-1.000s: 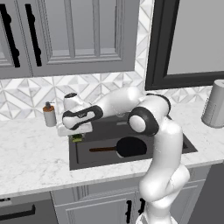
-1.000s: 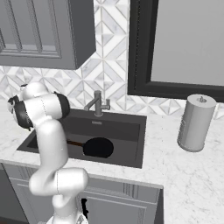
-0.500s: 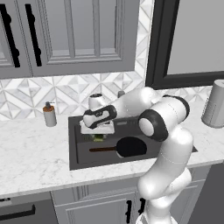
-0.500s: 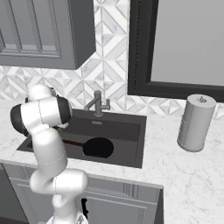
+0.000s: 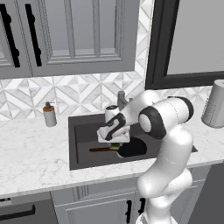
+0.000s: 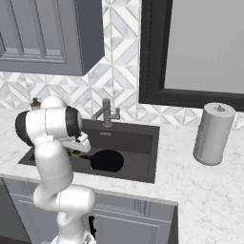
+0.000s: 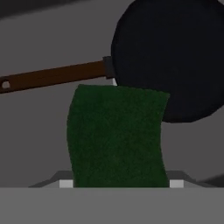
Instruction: Pick the pan and sponge and place them into the sink. Then turn on the water.
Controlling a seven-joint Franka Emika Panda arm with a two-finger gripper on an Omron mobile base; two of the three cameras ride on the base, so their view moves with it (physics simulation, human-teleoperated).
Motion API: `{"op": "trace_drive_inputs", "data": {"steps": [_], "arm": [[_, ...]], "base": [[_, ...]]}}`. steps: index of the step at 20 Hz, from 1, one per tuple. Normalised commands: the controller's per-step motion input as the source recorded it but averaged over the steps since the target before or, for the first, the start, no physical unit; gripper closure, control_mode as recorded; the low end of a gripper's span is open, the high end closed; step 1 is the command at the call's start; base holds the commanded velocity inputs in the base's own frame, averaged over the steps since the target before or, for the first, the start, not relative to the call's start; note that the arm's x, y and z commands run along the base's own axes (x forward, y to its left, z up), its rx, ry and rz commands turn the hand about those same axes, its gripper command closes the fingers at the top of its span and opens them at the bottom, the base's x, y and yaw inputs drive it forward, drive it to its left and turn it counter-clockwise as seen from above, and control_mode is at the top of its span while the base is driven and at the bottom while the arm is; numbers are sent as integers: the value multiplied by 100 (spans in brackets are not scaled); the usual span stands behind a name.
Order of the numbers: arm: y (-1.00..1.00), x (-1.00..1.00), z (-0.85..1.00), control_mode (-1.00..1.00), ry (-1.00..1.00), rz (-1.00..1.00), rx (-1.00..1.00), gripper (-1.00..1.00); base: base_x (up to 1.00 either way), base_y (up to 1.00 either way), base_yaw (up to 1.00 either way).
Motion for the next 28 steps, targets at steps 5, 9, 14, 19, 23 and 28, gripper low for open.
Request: {"op": "trace_drive_inputs", "data": {"steps": [5, 9, 14, 19, 23, 28], "arm": [[3, 4, -56, -100, 0, 0, -8, 100], [12, 19, -24, -100, 0, 0, 0, 100], [1, 15, -8, -100, 0, 0, 0, 100], [1, 13, -15, -100, 0, 0, 0, -100], [6, 14, -12, -100, 0, 0, 0, -100], [0, 15, 0, -100, -7, 0, 5, -100]], "base": [[0, 0, 0], [0, 0, 0], [0, 0, 0], [0, 0, 0], [0, 0, 0], [0, 0, 0]]}}
